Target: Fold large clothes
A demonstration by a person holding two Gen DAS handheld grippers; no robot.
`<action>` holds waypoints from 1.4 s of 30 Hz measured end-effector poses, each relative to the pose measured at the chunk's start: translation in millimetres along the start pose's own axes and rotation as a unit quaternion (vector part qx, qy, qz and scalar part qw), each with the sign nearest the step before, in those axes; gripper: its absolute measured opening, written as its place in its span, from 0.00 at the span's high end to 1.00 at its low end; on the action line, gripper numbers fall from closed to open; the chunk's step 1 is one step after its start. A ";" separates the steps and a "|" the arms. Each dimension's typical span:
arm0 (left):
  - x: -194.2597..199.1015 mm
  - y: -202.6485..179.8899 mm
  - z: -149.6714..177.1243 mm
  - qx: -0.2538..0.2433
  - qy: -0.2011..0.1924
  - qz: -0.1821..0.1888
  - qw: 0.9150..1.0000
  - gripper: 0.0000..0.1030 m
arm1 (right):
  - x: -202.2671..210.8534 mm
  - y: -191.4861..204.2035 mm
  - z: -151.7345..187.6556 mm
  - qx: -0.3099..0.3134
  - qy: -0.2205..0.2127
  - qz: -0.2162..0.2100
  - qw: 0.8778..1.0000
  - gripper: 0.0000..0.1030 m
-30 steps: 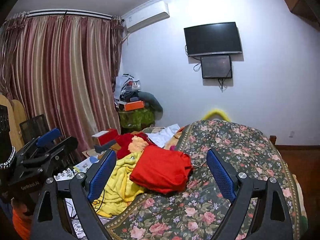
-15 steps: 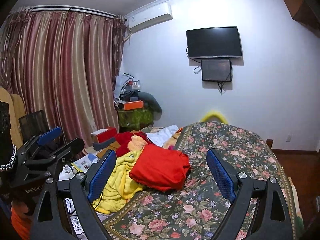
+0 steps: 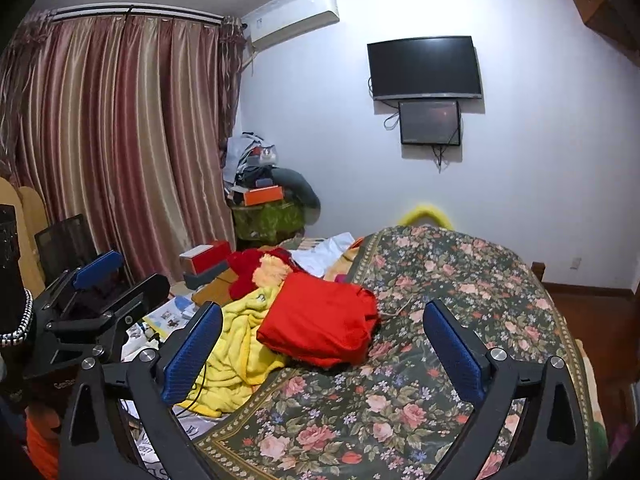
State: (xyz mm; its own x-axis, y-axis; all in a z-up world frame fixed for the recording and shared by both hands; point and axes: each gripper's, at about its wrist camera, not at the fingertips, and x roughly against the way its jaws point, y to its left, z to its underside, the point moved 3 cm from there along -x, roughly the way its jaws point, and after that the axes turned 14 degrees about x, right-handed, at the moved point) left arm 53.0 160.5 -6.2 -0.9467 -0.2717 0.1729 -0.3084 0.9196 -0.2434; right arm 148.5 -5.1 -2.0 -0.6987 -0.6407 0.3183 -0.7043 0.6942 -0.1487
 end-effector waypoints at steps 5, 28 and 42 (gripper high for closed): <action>0.5 0.4 -0.8 0.001 0.000 0.001 1.000 0.00 | 1.2 -0.8 0.3 0.001 0.001 0.006 1.000 0.03; 3.1 -4.8 -1.0 0.011 0.001 0.006 1.000 0.00 | 4.8 2.7 0.3 0.019 0.005 0.008 1.000 0.02; 2.8 -5.7 0.2 0.011 0.008 0.010 1.000 0.00 | 6.6 -0.6 1.2 0.016 0.003 0.012 1.000 0.00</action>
State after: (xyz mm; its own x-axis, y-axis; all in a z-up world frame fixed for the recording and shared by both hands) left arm 52.1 154.4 -4.6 -0.9514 -0.2484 0.1822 -0.2910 0.9186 -0.2674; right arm 144.3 -10.1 -0.9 -0.7143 -0.6220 0.3207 -0.6914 0.6980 -0.1862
